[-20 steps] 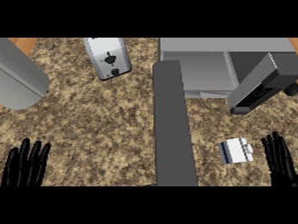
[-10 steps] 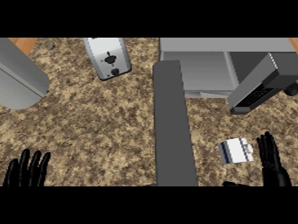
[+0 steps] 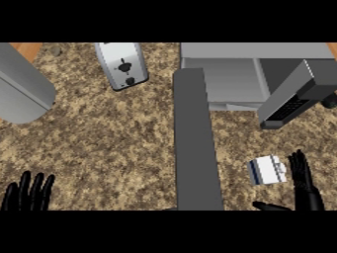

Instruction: Pick up the milk, place it into the microwave and close the microwave

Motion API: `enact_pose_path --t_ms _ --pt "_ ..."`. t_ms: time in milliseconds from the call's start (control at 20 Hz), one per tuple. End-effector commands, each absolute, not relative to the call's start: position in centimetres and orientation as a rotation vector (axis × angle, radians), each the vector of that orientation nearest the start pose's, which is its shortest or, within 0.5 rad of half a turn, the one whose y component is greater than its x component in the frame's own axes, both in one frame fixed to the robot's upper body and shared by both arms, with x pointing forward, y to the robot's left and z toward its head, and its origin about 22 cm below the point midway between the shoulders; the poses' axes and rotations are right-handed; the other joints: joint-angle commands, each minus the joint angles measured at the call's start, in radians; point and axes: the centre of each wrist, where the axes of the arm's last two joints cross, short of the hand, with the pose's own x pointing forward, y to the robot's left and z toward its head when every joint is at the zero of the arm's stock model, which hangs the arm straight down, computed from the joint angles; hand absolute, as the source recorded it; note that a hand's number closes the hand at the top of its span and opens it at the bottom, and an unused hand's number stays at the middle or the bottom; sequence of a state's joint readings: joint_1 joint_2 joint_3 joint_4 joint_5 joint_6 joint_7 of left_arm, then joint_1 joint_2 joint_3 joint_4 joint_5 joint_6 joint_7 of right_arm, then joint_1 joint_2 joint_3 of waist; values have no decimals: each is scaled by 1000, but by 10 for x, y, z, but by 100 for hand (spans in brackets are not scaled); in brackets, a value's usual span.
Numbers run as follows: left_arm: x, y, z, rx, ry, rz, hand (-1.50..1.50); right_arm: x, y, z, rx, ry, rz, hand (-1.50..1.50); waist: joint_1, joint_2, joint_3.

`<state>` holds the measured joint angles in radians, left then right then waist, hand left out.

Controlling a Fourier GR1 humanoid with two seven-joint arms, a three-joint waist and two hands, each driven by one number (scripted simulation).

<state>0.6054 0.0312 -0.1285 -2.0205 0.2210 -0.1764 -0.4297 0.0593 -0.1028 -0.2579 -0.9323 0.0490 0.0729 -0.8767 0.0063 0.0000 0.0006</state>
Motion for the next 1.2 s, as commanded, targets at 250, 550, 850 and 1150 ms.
enact_pose_path --t_ms 250,550,850,1150 --pt "98 249 21 -179 -1932 165 -150 161 -322 -178 -243 -1774 -22 -150 3 1 1" --pt "97 252 12 -180 -1900 161 -150 173 -336 -174 -180 -1792 1 -150 5 1 1" --pt "79 258 0 -180 -1916 165 -150 195 -289 -176 -153 -1775 0 -150 6 0 0" --pt "106 254 9 -180 -1913 162 -150 206 -305 -173 -203 -1776 -67 -150 5 3 1"
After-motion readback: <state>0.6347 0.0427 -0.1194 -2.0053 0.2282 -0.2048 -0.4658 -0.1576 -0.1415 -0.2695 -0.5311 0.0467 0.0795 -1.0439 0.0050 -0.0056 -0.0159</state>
